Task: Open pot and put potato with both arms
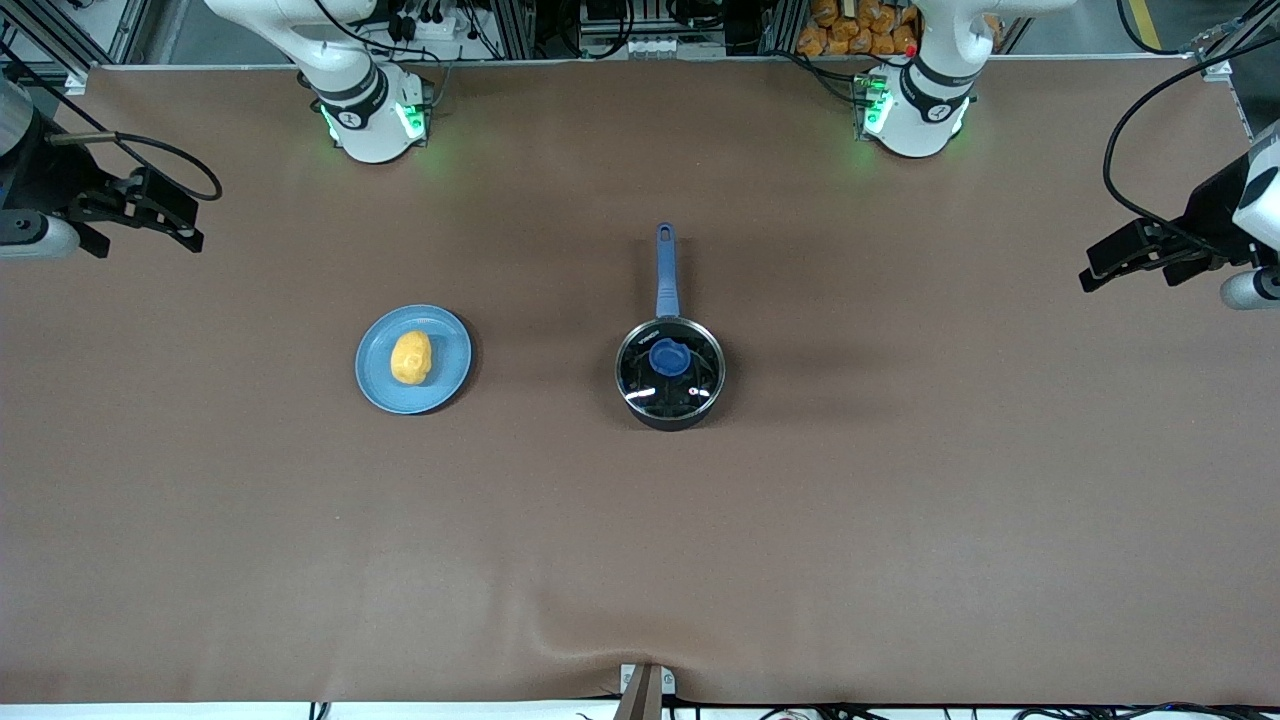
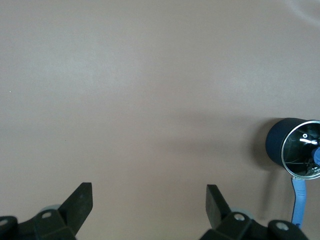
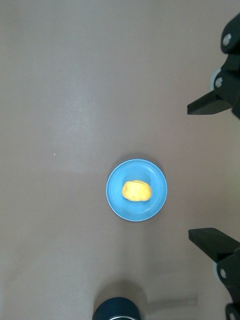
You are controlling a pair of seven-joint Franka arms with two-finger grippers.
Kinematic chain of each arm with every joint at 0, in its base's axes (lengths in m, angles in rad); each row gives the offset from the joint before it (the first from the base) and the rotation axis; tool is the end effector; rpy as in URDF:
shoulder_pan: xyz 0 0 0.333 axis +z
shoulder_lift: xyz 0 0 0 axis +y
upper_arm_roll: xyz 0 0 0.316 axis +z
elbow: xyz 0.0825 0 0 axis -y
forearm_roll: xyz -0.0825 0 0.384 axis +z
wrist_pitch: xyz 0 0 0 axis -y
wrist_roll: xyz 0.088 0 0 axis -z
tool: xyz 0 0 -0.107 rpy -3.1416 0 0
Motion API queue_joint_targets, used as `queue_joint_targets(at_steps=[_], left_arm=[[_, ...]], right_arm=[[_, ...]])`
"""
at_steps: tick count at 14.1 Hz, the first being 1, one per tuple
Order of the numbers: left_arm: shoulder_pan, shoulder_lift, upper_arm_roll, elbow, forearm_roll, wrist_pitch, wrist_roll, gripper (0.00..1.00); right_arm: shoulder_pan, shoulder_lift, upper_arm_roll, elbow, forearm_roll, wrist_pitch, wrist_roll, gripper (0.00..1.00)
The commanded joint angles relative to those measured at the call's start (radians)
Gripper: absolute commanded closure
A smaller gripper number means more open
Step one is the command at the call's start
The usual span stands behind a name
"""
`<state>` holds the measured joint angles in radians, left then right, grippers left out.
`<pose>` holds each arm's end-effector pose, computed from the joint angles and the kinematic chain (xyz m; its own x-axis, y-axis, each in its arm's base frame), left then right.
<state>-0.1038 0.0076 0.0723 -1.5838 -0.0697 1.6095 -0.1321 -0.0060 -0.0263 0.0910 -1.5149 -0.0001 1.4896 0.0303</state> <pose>0.5599 -0.0250 0.6178 0.9947 0.1028 0.0088 0.1019 -0.9923 0.0709 0.5362 0.0464 0.6578 0.9985 0.0546 0.0010 0.0546 -0.9985 0.0025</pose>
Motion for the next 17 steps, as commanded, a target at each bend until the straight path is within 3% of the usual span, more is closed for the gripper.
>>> queue_joint_targets(at_steps=[1, 17], left_arm=[[-0.013, -0.025, 0.015, -0.019, -0.019, 0.013, 0.012, 0.0], [-0.005, -0.015, 0.015, -0.004, -0.013, 0.0, 0.022, 0.0]], right_arm=[[0.003, -0.01, -0.005, -0.008, 0.006, 0.001, -0.009, 0.0], [0.001, -0.01, -0.005, -0.008, 0.015, 0.001, -0.01, 0.0]])
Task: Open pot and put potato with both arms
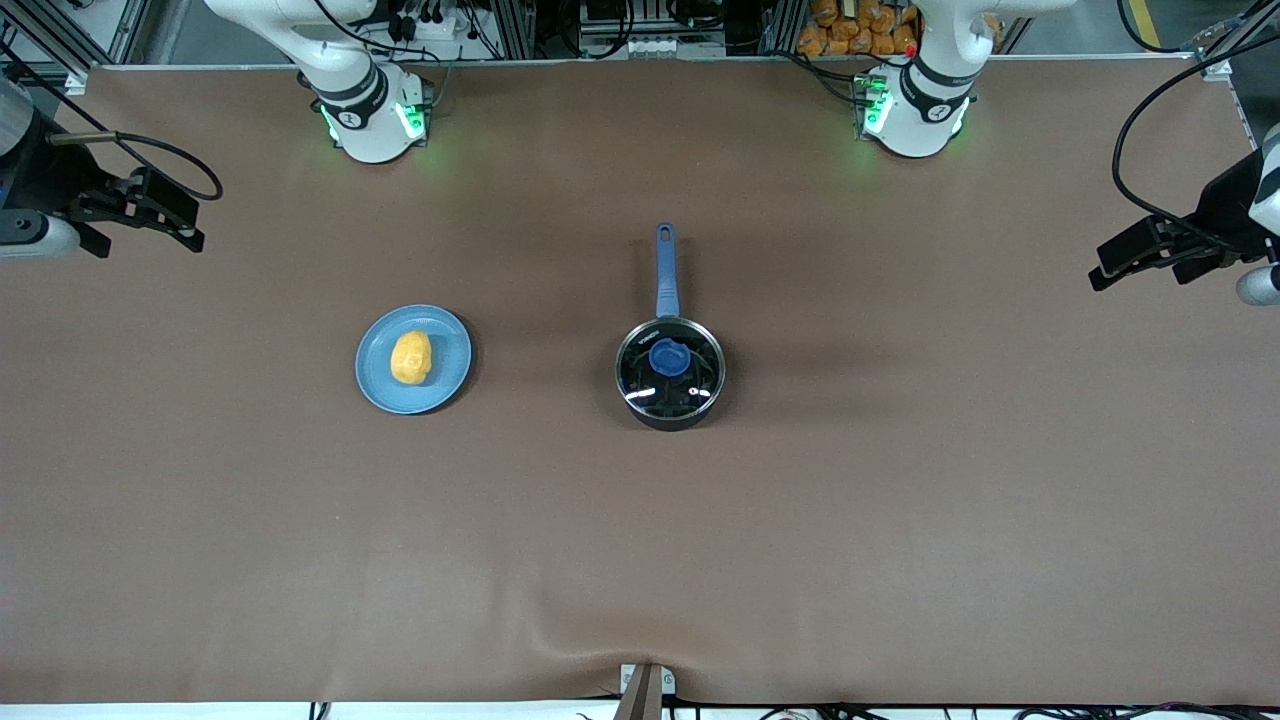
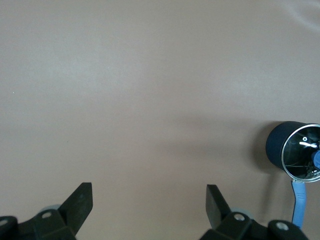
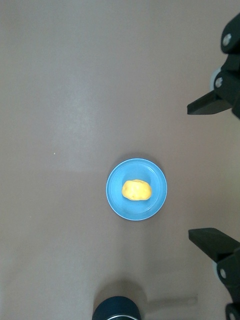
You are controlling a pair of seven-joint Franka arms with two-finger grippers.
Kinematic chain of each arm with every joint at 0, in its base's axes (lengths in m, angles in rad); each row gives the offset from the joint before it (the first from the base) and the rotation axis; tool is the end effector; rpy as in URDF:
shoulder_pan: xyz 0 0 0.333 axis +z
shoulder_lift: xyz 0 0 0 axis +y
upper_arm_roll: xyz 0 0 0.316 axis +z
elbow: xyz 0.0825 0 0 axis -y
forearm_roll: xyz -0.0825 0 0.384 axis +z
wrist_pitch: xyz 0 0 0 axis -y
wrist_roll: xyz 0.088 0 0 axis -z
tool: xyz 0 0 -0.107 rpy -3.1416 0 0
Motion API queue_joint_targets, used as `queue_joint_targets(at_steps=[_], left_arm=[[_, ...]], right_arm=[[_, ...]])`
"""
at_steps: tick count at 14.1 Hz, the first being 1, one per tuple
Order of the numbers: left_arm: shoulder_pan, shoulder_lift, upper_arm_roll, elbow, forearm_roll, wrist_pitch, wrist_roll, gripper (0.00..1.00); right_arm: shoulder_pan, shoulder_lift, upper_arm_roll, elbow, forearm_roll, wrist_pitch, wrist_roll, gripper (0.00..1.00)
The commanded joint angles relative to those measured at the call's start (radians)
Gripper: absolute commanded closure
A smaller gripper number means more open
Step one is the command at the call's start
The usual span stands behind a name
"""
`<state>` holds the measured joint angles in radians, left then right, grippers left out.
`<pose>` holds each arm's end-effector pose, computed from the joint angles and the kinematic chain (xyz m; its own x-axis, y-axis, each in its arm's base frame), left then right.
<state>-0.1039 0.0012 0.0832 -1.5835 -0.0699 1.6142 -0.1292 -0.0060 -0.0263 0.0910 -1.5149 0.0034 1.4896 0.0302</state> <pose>0.5588 -0.0188 0.6219 0.9936 0.1110 0.0202 0.1093 -0.9913 0.0730 0.5362 0.0468 0.6578 0.9985 0.0550 0.0009 0.0550 -0.9985 -0.0010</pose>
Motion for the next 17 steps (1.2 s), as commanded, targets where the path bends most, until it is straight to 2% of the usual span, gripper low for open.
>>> queue_joint_targets(at_steps=[1, 11, 13, 16, 17], left_arm=[[-0.007, -0.009, 0.003, -0.004, -0.013, -0.014, 0.017, 0.0], [-0.023, -0.007, -0.009, -0.003, -0.025, -0.019, -0.004, 0.0], [-0.028, 0.019, -0.098, -0.003, -0.027, -0.019, -0.103, 0.0], [-0.033, 0.095, -0.268, 0.0, -0.011, 0.009, -0.292, 0.0], [-0.034, 0.12, -0.302, 0.0, -0.013, 0.038, -0.325, 0.0]], right_arm=[[0.0, -0.011, -0.005, -0.01, 0.012, 0.001, -0.01, 0.0], [0.001, -0.011, -0.005, -0.008, 0.012, 0.003, -0.01, 0.0], [0.001, -0.011, -0.005, -0.008, 0.012, 0.003, -0.01, 0.0], [0.001, -0.011, -0.005, -0.01, 0.012, 0.001, -0.01, 0.0], [0.003, -0.011, -0.005, -0.01, 0.012, 0.003, -0.01, 0.0]])
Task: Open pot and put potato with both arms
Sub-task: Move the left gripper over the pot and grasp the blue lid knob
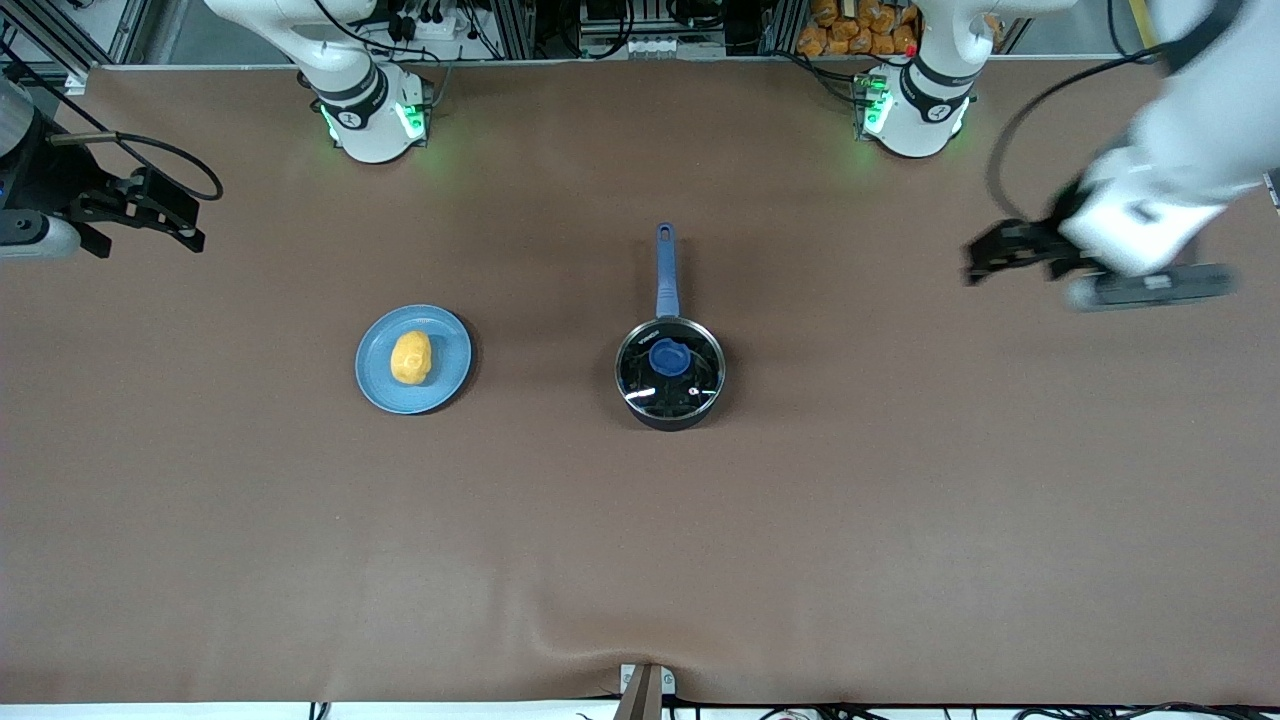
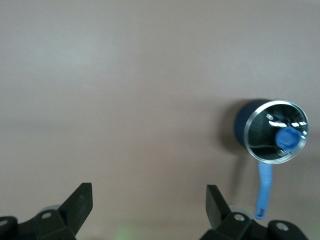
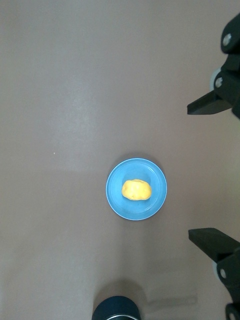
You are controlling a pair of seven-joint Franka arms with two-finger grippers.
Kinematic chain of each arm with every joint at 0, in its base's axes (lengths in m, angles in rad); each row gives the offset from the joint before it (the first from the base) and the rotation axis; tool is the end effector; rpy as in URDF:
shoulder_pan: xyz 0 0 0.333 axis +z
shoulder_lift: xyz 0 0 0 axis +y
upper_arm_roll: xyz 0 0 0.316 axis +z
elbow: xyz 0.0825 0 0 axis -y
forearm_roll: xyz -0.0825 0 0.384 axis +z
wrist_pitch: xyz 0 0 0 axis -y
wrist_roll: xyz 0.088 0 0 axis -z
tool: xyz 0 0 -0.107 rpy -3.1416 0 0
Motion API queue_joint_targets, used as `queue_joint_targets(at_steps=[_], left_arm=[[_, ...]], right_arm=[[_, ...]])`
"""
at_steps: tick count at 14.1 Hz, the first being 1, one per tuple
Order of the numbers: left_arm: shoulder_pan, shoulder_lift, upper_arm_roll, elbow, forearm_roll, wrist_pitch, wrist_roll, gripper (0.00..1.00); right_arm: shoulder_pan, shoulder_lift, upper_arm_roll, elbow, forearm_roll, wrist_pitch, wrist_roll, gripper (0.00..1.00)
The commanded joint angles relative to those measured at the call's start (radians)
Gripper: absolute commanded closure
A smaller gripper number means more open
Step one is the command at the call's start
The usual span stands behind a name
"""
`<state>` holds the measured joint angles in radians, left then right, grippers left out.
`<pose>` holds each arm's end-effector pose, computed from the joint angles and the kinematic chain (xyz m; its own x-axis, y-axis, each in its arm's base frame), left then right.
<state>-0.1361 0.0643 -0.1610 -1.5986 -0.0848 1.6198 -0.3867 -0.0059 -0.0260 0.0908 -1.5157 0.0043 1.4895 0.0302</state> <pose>0.5488 -0.1742 0.5801 0.9929 0.0926 -0.0750 0.0979 -0.9926 0.0716 0.5363 0.0469 0.6573 0.9985 0.0550 -0.0004 0.0550 -0.9985 -0.0019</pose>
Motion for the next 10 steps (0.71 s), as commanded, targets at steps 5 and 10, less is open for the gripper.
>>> queue_joint_targets(at_steps=[5, 10], left_arm=[[-0.138, 0.254, -0.114, 0.08, 0.002, 0.139, -0.363, 0.0], [-0.282, 0.431, -0.101, 0.108, 0.045, 0.363, -0.501, 0.0]], right_arm=[[0.0, -0.008, -0.005, -0.008, 0.011, 0.003, -0.01, 0.0], [0.003, -0.008, -0.005, -0.009, 0.013, 0.005, -0.01, 0.0]])
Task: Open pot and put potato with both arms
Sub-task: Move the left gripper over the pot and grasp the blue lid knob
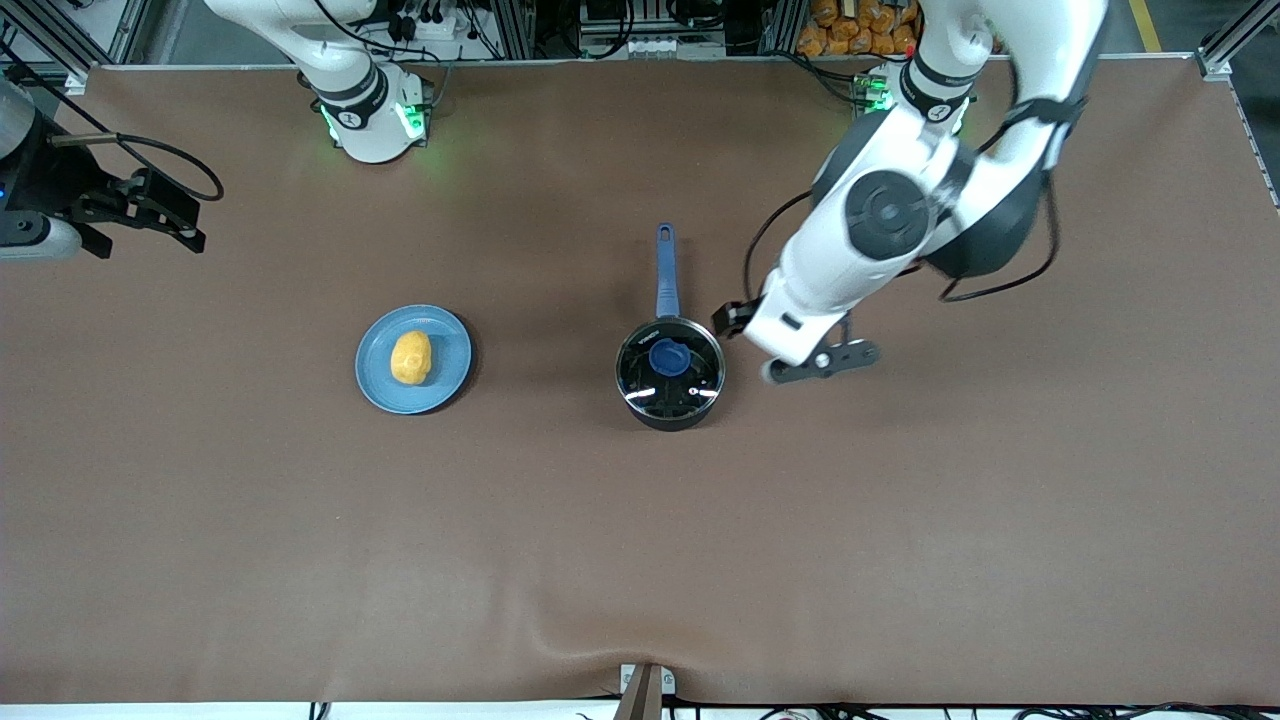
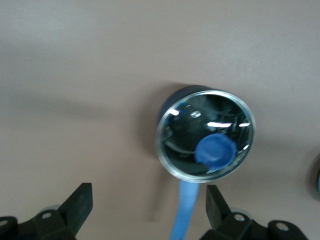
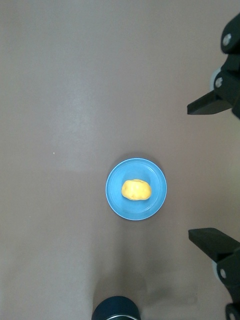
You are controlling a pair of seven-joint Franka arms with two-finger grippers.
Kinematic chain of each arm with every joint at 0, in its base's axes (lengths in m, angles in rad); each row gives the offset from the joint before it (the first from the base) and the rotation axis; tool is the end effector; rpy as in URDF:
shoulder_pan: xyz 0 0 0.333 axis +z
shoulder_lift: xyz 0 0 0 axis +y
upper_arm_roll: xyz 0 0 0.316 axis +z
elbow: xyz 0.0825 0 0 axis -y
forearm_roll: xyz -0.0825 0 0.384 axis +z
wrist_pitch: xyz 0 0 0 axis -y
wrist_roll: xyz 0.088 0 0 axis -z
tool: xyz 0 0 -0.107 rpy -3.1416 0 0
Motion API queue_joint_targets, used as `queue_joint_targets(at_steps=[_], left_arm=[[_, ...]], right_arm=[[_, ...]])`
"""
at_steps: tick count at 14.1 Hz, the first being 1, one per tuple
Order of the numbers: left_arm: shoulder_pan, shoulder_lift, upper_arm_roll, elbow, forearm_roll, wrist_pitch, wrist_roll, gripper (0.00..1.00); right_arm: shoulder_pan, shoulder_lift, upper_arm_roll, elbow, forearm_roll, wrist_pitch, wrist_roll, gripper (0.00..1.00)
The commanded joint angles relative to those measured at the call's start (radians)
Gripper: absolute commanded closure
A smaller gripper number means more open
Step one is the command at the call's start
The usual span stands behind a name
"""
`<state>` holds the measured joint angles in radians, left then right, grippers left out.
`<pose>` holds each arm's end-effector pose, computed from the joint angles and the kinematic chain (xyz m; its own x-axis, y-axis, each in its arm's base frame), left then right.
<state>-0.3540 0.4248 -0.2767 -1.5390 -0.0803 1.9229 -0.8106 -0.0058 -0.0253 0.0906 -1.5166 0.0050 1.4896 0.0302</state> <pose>0.5558 -0.3817 0.4156 0.9635 0.2177 -0.1560 0.2355 -0.9661 0.1063 0.5365 0.0469 0.6565 0.9985 0.0549 -0.0019 0.0549 -0.9985 -0.0026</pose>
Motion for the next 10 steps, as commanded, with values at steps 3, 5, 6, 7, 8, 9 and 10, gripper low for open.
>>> queue_joint_targets(at_steps=[3, 5, 6, 7, 8, 9, 10], left_arm=[[-0.131, 0.141, 0.013, 0.051, 0.187, 0.148, -0.247, 0.0], [-0.145, 0.155, 0.013, 0.051, 0.194, 0.171, -0.257, 0.0], [-0.154, 0.161, 0.014, 0.051, 0.195, 0.188, -0.26, 0.0], [-0.167, 0.167, 0.016, 0.051, 0.201, 0.206, -0.263, 0.0], [-0.174, 0.176, 0.016, 0.051, 0.215, 0.225, -0.262, 0.0], [-0.177, 0.189, 0.016, 0.051, 0.241, 0.238, -0.26, 0.0], [-0.186, 0.199, 0.014, 0.051, 0.272, 0.239, -0.259, 0.0]], right_arm=[[0.003, -0.008, -0.005, -0.008, 0.01, 0.003, -0.01, 0.0], [0.003, -0.008, -0.005, -0.008, 0.01, 0.003, -0.01, 0.0], [0.003, -0.008, -0.005, -0.008, 0.01, 0.005, -0.01, 0.0], [0.003, -0.008, -0.005, -0.007, 0.01, 0.003, -0.01, 0.0], [0.003, -0.008, -0.005, -0.008, 0.012, 0.003, -0.01, 0.0], [0.003, -0.008, -0.005, -0.008, 0.01, 0.003, -0.01, 0.0], [0.003, -0.008, -0.005, -0.008, 0.012, 0.003, -0.01, 0.0]])
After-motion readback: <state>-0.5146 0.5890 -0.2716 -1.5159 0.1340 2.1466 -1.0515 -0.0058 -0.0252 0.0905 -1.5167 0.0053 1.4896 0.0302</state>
